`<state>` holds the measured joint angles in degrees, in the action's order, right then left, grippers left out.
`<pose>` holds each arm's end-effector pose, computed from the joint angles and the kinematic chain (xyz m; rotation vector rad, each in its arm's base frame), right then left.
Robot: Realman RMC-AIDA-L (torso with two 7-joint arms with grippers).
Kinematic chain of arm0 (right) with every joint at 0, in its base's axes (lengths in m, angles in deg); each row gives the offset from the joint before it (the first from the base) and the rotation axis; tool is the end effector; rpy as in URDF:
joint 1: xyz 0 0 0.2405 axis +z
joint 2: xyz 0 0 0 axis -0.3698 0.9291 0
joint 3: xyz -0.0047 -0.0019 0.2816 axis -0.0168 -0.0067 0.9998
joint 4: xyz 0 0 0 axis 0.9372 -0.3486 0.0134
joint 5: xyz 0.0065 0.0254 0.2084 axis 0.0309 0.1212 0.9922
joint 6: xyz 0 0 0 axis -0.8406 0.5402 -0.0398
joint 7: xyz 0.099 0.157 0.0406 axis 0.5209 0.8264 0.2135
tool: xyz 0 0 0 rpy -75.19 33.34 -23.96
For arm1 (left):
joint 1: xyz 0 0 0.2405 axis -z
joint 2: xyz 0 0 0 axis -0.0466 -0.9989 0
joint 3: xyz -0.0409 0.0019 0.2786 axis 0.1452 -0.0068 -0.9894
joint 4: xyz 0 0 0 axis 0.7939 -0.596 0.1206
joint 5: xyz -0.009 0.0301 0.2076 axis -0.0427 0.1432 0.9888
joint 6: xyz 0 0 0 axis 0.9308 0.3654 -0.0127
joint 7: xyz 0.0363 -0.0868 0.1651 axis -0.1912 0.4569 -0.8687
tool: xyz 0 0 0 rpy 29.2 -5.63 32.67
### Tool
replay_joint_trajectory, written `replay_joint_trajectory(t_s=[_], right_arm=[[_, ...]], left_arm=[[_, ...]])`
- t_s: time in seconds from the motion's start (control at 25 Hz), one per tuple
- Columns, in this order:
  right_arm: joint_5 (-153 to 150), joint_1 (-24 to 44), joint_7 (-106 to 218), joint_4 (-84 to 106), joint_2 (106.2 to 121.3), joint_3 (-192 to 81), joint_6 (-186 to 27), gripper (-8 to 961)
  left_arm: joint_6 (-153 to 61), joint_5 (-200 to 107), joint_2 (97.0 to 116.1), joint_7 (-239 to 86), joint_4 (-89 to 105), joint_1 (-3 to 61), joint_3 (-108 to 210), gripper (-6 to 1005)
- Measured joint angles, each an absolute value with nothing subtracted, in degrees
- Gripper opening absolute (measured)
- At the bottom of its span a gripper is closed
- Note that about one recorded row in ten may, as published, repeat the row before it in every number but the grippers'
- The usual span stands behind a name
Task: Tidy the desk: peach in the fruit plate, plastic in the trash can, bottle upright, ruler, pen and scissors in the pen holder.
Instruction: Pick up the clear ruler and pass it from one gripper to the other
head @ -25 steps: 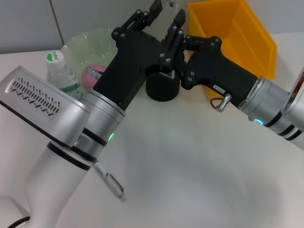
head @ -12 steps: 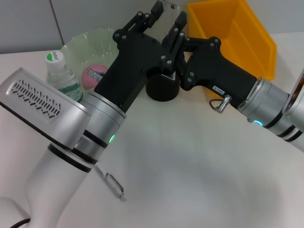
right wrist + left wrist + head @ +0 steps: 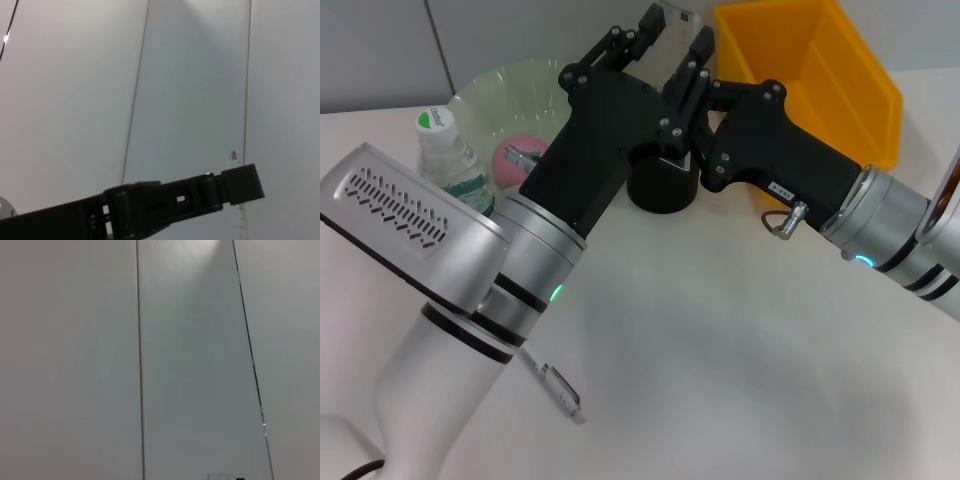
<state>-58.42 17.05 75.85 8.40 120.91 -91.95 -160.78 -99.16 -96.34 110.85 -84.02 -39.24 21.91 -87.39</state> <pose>0.1930 0.3777 -0.0722 -2.1501 0.0451 1.1740 -0.1049 0.3435 -0.1130 -1.9446 -0.1606 -1.2201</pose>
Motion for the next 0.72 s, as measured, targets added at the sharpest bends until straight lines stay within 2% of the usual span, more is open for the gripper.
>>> replay_joint_trajectory(t_s=[0.28, 0.52, 0.72], right_arm=[[-58.4, 17.0, 75.9, 8.3, 120.91, -91.8, -160.8, -2], [-58.4, 16.9, 76.0, 8.3, 120.92, -91.8, -160.8, -2], [-58.4, 16.7, 76.0, 8.3, 120.99, -91.2, -160.8, -1]], left_arm=[[-99.2, -96.1, 110.82, -83.9, -39.2, 21.8, -87.4, 517], [-99.3, -95.8, 110.82, -81.4, -39.1, 21.6, -87.1, 750], [-99.2, -94.9, 110.75, -78.6, -39.0, 21.4, -86.7, 811]])
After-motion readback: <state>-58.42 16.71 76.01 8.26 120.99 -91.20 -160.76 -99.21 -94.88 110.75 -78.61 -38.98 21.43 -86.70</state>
